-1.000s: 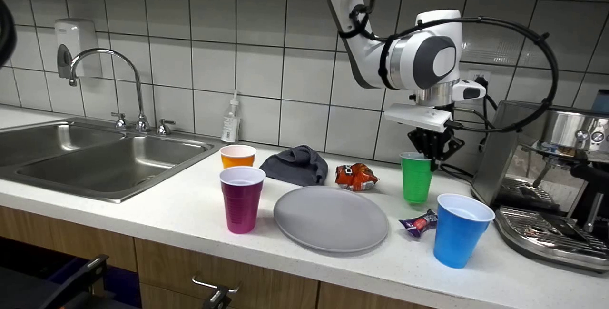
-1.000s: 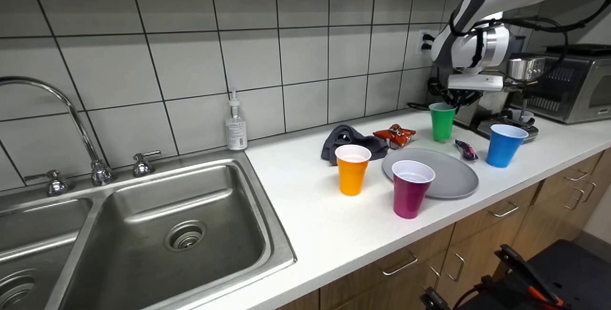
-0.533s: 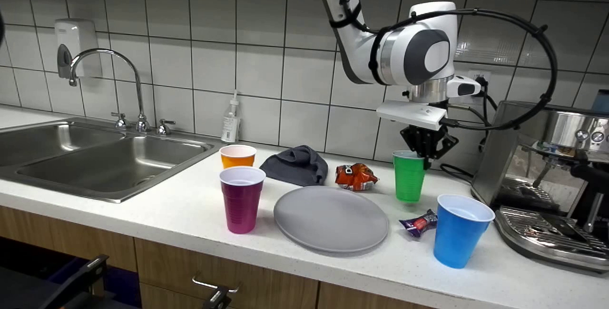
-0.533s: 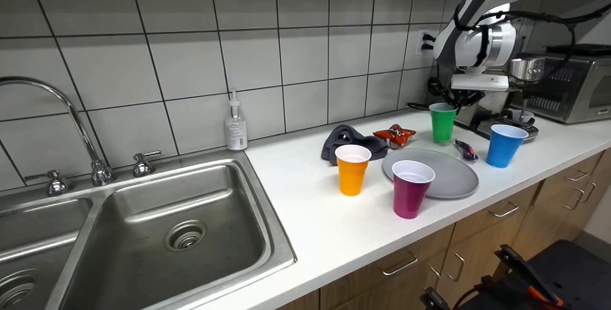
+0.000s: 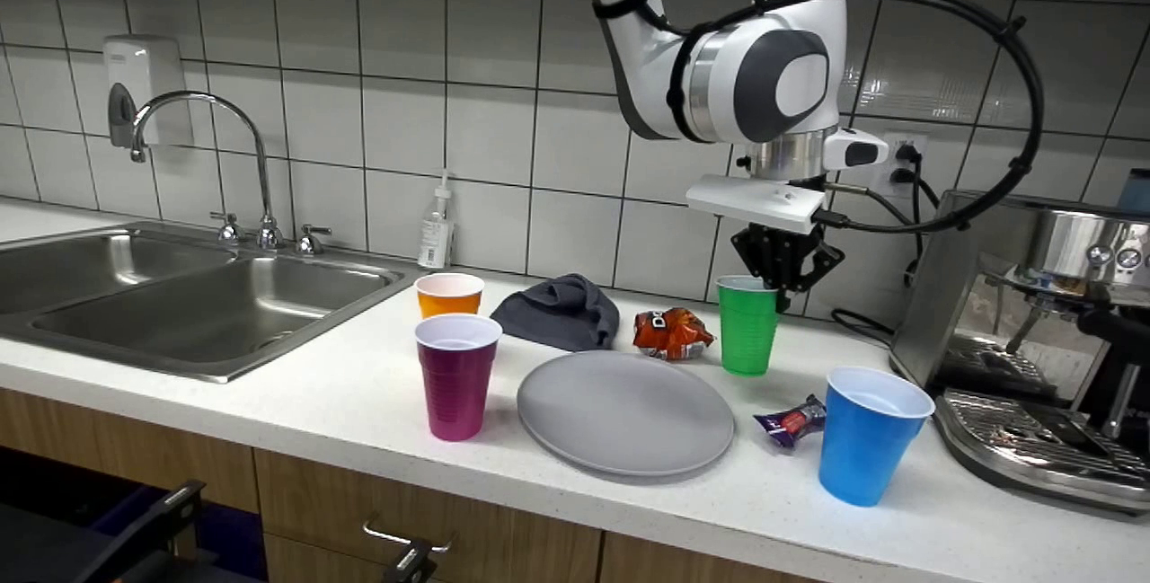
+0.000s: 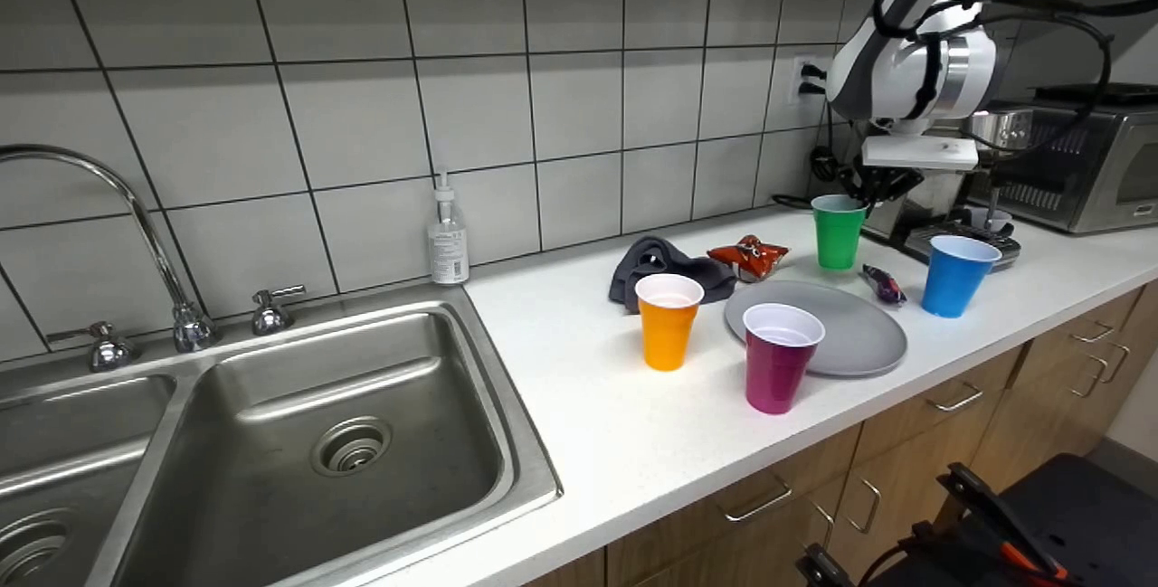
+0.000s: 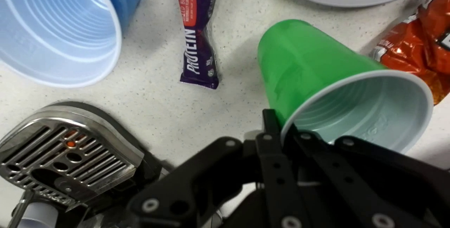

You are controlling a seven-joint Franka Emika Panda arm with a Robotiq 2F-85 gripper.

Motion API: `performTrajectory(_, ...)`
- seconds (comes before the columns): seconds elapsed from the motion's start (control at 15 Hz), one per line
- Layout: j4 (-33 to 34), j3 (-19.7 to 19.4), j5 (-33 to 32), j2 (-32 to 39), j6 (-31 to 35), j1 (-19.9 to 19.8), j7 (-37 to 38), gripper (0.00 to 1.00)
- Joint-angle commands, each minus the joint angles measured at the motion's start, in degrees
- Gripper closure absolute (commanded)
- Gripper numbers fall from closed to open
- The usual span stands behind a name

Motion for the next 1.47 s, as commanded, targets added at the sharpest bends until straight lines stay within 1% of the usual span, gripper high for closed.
performTrajectory(0.0,-6.65,1.66,1.12,-5.53,1.07,-0.49,-3.74,0.99)
performTrajectory(0.33,-11.50,3.12,1.99,-9.02,1.03,-0.09,-6.76,0.99)
performTrajectory(0.67,-13.95,4.36,3.40,-10.27,1.02,0.46,-8.58,0.99)
performTrajectory(1.4,-11.87,4.26,4.52,-7.07,0.71,1.86,-7.30,0.99)
